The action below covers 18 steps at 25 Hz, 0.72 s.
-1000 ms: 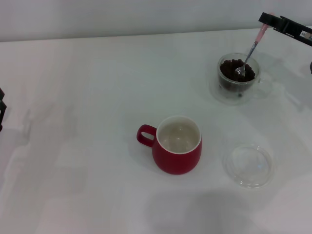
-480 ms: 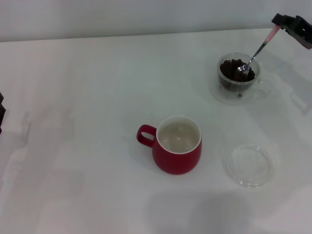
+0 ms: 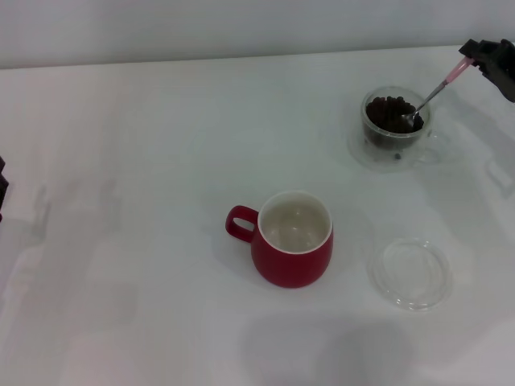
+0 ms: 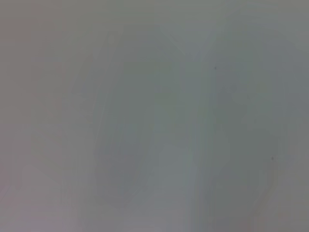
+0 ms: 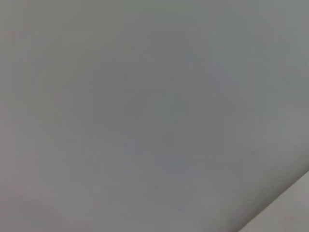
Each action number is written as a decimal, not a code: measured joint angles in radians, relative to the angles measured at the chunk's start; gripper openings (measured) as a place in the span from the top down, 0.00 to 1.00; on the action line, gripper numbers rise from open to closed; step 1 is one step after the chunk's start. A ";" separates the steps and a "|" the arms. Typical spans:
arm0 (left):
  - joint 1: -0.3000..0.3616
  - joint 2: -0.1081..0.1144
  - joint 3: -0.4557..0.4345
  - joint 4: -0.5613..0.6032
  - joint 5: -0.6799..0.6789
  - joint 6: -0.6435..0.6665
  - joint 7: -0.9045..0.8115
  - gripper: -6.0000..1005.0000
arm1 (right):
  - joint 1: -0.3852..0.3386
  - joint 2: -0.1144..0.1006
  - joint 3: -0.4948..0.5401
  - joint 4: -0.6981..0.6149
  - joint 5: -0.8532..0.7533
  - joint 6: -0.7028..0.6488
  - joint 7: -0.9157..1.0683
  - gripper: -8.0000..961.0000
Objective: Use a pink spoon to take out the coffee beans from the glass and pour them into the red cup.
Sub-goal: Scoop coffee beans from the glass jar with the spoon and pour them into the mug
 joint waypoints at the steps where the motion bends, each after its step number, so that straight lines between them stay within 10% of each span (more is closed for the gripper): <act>1: 0.001 0.000 0.000 -0.001 0.000 0.000 0.000 0.51 | -0.001 0.000 0.001 0.000 0.002 -0.001 0.010 0.84; 18: 0.012 0.000 0.000 -0.007 0.000 -0.002 0.000 0.51 | -0.004 -0.009 0.010 0.053 0.040 -0.051 0.074 0.84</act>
